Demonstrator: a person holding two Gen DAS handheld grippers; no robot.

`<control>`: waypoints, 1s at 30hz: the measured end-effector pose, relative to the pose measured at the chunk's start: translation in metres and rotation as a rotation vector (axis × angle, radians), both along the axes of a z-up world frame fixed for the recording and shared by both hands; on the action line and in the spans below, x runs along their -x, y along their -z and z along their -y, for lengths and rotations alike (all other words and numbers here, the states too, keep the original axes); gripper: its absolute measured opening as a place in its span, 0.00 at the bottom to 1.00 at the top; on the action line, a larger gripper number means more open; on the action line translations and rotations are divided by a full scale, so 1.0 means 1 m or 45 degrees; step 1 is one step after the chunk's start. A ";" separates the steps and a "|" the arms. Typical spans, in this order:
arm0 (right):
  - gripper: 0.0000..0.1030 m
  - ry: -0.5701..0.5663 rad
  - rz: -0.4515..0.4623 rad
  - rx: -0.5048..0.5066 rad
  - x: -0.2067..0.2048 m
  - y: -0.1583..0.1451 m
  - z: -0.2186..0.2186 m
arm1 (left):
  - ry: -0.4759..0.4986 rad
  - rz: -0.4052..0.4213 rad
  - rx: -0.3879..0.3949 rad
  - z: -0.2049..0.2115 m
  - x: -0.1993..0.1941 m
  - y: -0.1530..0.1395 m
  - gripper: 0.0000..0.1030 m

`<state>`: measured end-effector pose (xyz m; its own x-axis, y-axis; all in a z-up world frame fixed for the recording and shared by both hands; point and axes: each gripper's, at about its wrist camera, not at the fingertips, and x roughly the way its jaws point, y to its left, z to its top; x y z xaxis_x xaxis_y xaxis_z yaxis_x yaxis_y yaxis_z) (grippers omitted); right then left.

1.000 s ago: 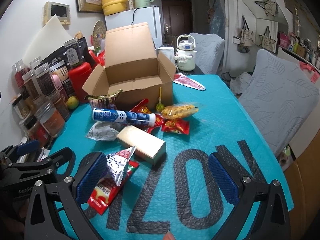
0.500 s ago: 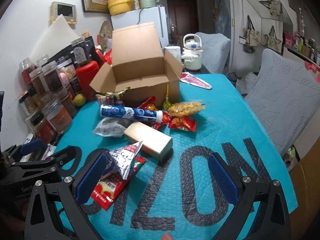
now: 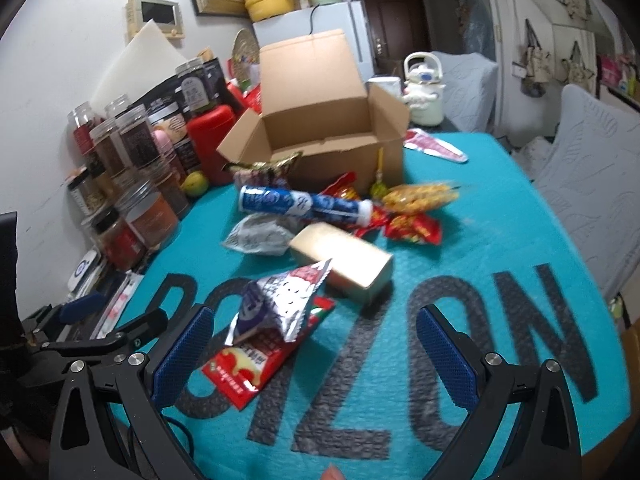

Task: Organize snacks
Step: 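Grasp the red sauce packet with the left tool while the right tool grasps the silver GOZI pack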

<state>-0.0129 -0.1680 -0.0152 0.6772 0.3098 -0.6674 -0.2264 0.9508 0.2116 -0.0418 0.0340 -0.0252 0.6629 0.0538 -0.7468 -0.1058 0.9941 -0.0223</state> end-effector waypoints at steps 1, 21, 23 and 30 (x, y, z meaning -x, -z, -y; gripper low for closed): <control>1.00 -0.011 -0.011 -0.012 -0.003 0.003 -0.003 | -0.009 0.000 0.003 -0.003 0.001 0.002 1.00; 0.73 -0.110 -0.164 -0.120 -0.066 0.060 -0.041 | -0.123 -0.082 0.049 -0.040 -0.015 0.029 1.00; 0.55 -0.117 -0.183 -0.139 -0.068 0.063 -0.039 | -0.116 -0.084 0.049 -0.038 -0.018 0.029 1.00; 0.46 -0.110 -0.127 -0.228 -0.059 0.048 -0.016 | -0.028 -0.108 0.053 -0.019 -0.029 0.032 1.00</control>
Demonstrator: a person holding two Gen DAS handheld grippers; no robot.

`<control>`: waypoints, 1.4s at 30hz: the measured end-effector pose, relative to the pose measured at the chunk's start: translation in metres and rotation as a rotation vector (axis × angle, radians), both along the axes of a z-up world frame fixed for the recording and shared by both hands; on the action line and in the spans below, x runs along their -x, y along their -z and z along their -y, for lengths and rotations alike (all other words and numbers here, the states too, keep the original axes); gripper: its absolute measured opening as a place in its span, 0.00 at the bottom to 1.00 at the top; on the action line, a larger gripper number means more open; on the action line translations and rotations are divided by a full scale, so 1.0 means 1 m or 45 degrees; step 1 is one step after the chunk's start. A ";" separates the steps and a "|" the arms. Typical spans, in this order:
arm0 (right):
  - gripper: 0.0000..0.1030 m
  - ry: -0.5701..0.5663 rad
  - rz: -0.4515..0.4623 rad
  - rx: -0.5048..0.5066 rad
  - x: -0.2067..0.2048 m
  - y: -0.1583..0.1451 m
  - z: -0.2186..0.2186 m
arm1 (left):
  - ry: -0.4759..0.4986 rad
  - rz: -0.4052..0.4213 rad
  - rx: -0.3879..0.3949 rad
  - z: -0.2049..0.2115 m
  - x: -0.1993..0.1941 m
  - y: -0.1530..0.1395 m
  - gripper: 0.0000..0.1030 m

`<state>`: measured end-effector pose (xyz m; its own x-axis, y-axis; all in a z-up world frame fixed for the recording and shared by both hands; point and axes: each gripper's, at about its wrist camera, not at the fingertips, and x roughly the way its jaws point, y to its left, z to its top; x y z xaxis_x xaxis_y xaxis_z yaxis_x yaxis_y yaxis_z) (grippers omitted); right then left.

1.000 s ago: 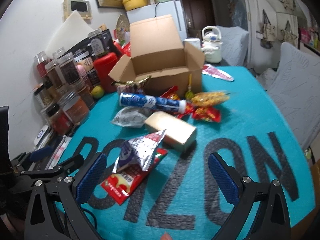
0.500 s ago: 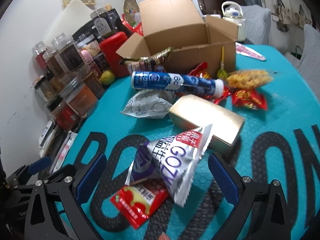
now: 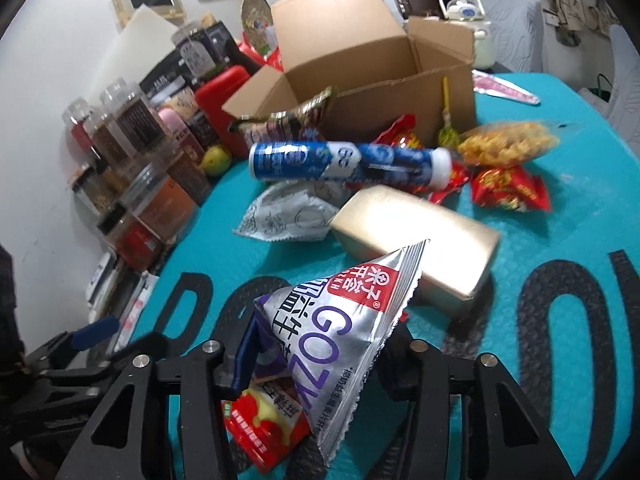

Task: Organize snacks
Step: 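Grasp the red sauce packet with the left tool while the right tool grasps the silver GOZI pack, then carry the red packet and silver GOZI pack over the open cardboard box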

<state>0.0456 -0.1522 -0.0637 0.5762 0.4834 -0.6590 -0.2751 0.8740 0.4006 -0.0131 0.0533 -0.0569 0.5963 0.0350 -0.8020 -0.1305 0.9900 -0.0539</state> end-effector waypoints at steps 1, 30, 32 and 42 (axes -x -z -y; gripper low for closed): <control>0.46 0.008 0.006 -0.007 0.002 -0.003 0.004 | 0.019 -0.004 0.001 0.004 -0.002 0.001 1.00; 0.46 0.178 -0.021 -0.016 0.039 0.001 0.097 | 0.462 -0.146 -0.045 0.114 -0.023 0.034 0.60; 0.46 0.175 -0.023 -0.011 0.039 0.002 0.097 | 0.482 -0.130 -0.048 0.118 -0.022 0.032 0.51; 0.46 0.146 -0.046 -0.033 0.042 0.005 0.090 | 0.492 -0.063 -0.004 0.106 -0.013 0.022 0.45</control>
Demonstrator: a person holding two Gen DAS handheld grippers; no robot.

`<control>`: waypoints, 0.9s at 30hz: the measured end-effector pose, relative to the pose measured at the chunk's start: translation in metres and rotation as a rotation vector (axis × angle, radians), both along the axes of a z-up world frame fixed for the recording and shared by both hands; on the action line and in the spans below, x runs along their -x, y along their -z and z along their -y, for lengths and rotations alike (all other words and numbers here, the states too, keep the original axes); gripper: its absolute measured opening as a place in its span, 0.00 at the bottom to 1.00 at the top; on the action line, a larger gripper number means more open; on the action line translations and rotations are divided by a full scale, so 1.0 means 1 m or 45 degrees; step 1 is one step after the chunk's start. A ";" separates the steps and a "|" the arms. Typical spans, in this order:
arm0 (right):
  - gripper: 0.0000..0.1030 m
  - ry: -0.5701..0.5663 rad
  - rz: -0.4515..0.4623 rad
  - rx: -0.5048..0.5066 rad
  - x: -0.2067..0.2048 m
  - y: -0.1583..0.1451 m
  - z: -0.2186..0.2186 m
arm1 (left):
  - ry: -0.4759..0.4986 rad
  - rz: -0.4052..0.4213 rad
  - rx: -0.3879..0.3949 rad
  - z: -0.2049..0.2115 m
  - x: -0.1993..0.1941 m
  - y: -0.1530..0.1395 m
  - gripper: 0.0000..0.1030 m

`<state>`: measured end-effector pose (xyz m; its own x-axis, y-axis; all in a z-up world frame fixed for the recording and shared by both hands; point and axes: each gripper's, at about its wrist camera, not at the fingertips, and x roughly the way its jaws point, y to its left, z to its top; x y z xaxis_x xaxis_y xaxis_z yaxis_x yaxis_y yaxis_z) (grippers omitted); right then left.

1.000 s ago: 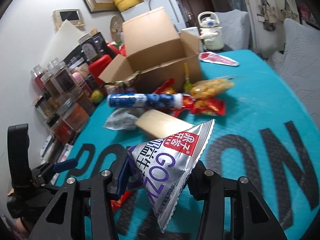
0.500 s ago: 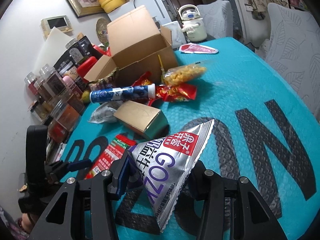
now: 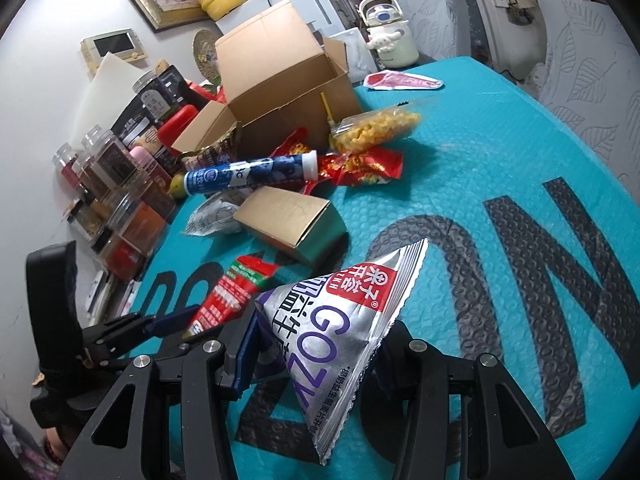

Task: Organize snacks
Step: 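Carry the red packet and silver GOZI pack over the open cardboard box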

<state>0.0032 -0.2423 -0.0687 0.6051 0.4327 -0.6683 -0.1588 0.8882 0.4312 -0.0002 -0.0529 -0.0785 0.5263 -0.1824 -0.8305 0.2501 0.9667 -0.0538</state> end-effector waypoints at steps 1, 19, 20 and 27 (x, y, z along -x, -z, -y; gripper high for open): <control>0.46 -0.004 0.004 0.002 0.001 -0.001 -0.001 | -0.002 0.013 0.001 -0.001 0.002 -0.003 0.45; 0.46 -0.128 0.174 0.001 -0.001 -0.055 -0.042 | -0.035 0.262 0.073 -0.023 0.012 -0.075 0.45; 0.46 -0.136 0.188 0.004 -0.003 -0.059 -0.045 | -0.037 0.274 0.072 -0.024 0.011 -0.078 0.45; 0.46 -0.222 0.249 -0.036 -0.021 -0.082 -0.061 | -0.057 0.369 0.082 -0.032 0.002 -0.102 0.45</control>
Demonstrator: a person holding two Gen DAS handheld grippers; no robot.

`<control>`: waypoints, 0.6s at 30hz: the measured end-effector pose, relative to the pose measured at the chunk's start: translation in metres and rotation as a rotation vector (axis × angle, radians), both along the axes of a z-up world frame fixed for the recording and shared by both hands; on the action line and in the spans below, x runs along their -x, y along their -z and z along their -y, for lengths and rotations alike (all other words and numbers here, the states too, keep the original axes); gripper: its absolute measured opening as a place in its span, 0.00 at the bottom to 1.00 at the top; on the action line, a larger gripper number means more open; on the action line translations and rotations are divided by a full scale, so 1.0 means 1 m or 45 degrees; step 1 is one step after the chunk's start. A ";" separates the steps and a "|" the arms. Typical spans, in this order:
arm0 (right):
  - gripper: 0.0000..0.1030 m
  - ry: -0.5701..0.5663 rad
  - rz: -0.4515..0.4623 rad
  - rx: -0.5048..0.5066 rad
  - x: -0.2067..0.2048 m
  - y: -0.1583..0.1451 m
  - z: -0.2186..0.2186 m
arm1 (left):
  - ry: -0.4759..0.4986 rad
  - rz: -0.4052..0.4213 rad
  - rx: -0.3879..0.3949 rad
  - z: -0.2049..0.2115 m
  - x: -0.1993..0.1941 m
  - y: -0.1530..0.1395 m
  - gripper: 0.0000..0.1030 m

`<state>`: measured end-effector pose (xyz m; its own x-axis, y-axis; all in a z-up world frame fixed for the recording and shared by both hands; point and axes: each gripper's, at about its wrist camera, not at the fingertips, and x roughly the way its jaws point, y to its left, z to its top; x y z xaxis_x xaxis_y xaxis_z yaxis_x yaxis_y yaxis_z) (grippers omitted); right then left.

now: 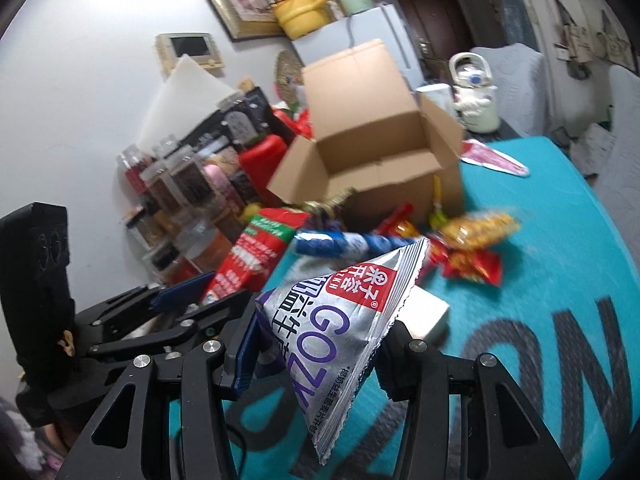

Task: Organize snacks
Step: 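Carry the red packet and silver GOZI pack over the open cardboard box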

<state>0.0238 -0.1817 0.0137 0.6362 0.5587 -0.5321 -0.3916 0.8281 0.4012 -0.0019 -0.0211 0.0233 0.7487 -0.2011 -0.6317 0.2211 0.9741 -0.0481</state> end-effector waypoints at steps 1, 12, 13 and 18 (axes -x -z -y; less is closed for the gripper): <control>0.46 -0.002 0.018 0.011 -0.002 -0.003 -0.002 | -0.007 0.010 0.000 -0.001 -0.002 -0.003 0.45; 0.46 -0.039 0.143 0.092 -0.041 -0.030 -0.018 | -0.037 0.123 -0.002 -0.011 -0.041 -0.032 0.45; 0.46 -0.039 0.150 0.097 -0.046 -0.032 -0.018 | -0.037 0.128 -0.002 -0.011 -0.045 -0.034 0.45; 0.46 -0.040 0.209 0.118 -0.074 -0.043 -0.019 | -0.018 0.125 0.047 -0.017 -0.073 -0.045 0.45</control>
